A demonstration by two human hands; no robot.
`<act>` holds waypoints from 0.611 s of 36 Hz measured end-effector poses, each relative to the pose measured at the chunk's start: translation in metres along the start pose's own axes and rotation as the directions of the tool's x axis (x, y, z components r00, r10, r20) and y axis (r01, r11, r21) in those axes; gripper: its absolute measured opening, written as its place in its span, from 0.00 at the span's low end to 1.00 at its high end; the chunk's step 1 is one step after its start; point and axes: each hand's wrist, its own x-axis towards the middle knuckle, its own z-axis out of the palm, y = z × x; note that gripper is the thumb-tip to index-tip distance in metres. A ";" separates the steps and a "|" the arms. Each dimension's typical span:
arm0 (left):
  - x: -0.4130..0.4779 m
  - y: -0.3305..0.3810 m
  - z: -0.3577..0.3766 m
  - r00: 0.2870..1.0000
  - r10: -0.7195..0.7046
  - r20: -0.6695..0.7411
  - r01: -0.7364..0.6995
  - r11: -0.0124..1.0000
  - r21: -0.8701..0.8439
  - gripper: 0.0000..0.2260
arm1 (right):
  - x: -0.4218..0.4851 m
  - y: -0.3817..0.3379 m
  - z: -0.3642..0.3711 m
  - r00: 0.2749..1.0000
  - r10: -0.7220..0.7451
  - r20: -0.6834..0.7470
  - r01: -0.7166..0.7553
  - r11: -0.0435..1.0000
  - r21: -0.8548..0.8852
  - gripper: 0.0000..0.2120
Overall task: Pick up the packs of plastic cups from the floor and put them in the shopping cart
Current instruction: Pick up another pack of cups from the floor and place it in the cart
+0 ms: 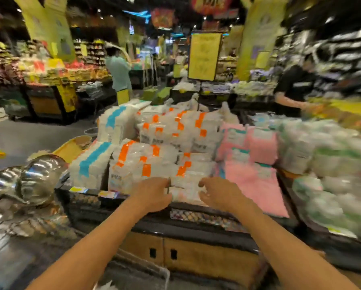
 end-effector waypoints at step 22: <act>-0.074 0.544 0.149 0.552 0.811 0.193 -0.831 0.555 0.044 0.16 | -0.496 0.361 -0.012 0.558 0.816 -0.150 -0.819 0.571 0.056 0.11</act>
